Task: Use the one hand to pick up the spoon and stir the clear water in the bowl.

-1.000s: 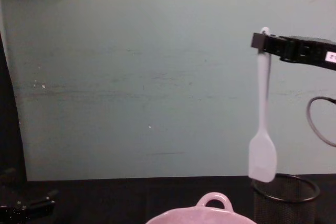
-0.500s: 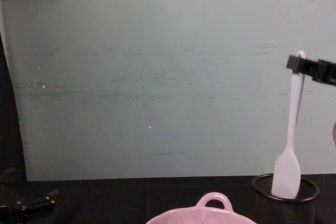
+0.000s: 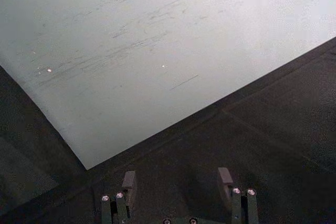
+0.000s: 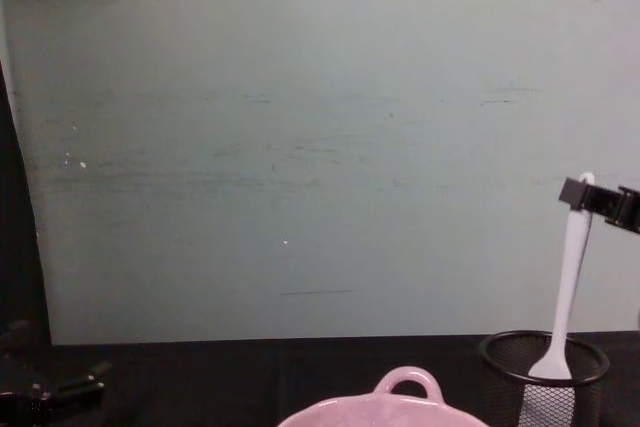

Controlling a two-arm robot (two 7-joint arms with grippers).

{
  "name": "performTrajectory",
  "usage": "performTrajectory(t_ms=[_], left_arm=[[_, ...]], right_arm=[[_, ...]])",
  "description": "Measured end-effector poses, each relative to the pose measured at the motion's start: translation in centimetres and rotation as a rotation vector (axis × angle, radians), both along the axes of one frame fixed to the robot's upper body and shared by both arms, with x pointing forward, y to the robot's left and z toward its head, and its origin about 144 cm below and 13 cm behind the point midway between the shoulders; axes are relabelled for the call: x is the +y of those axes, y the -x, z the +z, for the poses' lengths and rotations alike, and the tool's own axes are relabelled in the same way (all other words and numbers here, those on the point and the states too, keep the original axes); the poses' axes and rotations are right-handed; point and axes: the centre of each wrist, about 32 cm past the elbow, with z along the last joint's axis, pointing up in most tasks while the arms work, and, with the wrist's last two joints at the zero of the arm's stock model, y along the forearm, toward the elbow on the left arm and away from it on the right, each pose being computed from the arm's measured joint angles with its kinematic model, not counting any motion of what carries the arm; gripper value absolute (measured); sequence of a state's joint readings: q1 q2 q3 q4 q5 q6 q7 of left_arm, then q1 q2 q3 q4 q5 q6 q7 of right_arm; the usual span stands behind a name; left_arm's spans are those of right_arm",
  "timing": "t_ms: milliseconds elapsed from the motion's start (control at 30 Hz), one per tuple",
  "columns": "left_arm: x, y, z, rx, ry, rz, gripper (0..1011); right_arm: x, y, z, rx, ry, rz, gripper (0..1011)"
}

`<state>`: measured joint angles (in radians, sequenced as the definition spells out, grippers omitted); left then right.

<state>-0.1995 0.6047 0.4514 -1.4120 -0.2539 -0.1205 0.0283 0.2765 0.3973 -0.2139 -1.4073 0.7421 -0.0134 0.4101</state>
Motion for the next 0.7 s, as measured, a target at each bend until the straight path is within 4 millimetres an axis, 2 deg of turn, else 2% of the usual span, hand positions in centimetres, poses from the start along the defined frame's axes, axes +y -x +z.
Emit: performTrajectory(t_ms=[567, 700], left_arm=[[0.0, 0.0, 0.0, 0.000, 0.000, 0.000, 1011], [0.0, 0.0, 0.0, 0.000, 0.000, 0.000, 1011]], right_arm=[[-0.2, -1.0, -2.5, 0.097, -0.099, 0.044, 110], [-0.6, -1.1, -2.9, 0.111, -0.134, 0.040, 146]])
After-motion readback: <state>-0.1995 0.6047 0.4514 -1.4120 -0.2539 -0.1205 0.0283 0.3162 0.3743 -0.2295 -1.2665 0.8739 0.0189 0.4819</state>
